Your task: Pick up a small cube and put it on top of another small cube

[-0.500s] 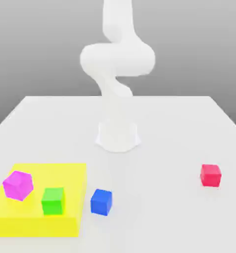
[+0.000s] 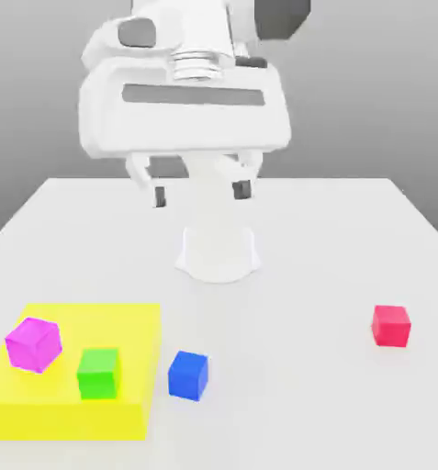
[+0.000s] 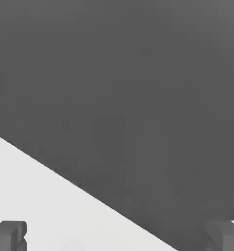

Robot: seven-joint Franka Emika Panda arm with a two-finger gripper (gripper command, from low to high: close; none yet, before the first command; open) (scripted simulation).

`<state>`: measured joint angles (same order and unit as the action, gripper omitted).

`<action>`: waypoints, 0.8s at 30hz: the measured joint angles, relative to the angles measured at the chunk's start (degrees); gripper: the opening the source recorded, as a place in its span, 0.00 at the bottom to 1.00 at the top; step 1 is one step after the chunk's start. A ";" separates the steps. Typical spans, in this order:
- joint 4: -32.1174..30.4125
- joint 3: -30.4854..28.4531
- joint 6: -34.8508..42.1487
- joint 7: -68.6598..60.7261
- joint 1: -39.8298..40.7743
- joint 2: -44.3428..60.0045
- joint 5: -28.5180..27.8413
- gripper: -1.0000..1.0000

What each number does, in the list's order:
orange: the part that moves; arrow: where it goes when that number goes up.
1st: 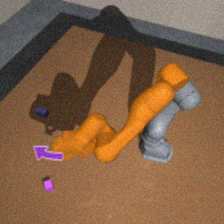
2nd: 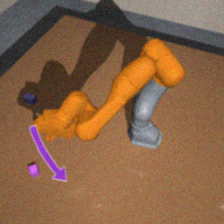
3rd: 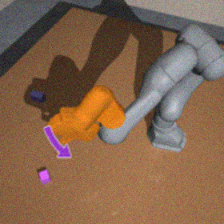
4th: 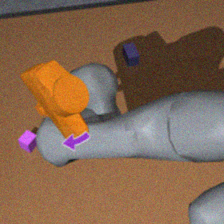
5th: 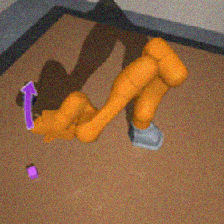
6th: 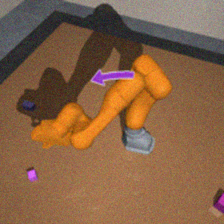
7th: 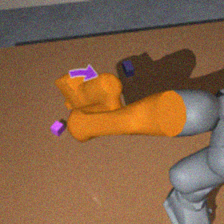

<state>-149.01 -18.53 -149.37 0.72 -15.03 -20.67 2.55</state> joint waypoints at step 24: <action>-12.94 0.56 -22.03 -45.66 1.18 30.12 10.24 0.50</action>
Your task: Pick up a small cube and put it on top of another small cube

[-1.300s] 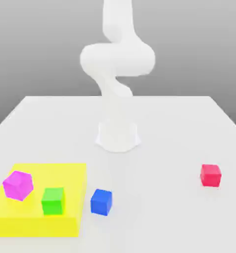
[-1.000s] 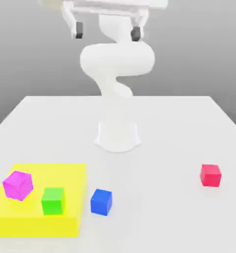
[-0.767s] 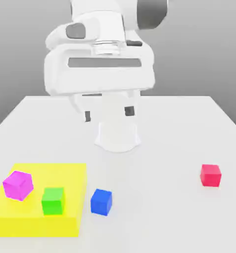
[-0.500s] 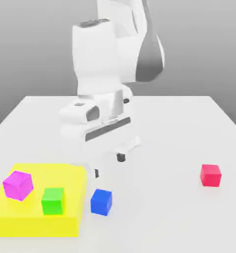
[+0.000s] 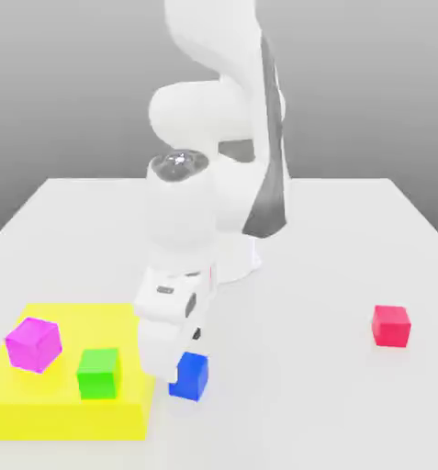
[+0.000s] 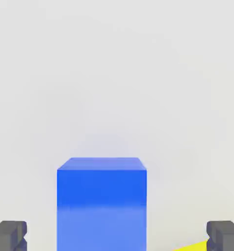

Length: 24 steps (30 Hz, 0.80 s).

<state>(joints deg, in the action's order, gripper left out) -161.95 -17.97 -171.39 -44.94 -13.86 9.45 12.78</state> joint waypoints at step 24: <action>-0.59 -1.41 1.76 3.47 -0.23 -2.42 -4.71 0.00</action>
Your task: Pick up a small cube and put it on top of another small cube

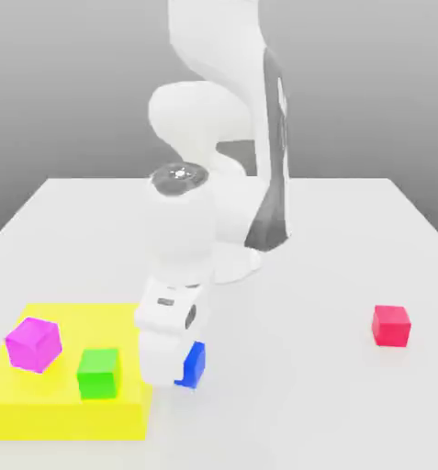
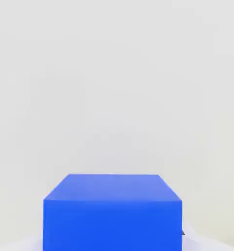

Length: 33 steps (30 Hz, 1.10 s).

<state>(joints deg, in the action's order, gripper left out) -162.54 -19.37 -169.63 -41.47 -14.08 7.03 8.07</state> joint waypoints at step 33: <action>16.53 -15.35 25.16 10.65 13.15 -6.82 -5.20 0.00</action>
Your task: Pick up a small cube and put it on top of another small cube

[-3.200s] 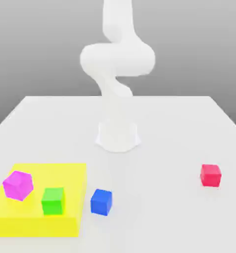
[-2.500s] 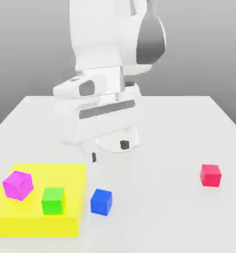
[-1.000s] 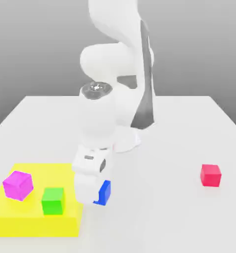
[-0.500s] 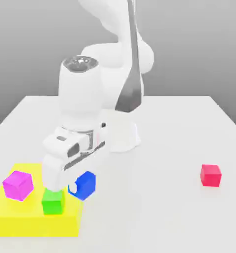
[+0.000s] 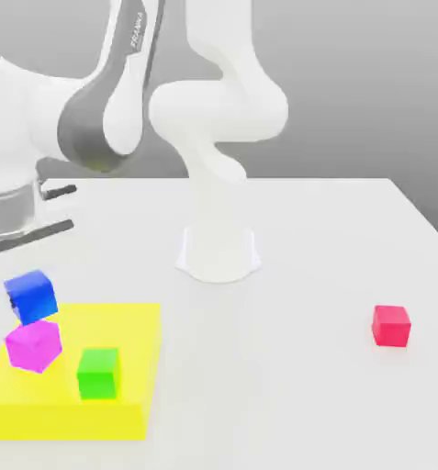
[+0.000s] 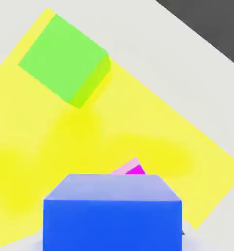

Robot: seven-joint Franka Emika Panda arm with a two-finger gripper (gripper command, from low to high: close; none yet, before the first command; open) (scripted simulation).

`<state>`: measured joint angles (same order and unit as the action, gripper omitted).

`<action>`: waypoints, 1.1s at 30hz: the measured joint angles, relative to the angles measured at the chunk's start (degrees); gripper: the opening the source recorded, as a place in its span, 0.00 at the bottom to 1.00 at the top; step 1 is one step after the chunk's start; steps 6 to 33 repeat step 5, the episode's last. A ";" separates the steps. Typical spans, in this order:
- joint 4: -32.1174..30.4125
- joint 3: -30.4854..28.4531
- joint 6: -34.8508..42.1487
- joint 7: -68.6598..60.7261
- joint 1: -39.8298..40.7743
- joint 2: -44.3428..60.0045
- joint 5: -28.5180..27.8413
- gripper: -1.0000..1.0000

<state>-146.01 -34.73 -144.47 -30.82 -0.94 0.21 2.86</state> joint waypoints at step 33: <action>-0.87 -0.27 -4.34 -0.86 0.19 2.76 1.08 1.00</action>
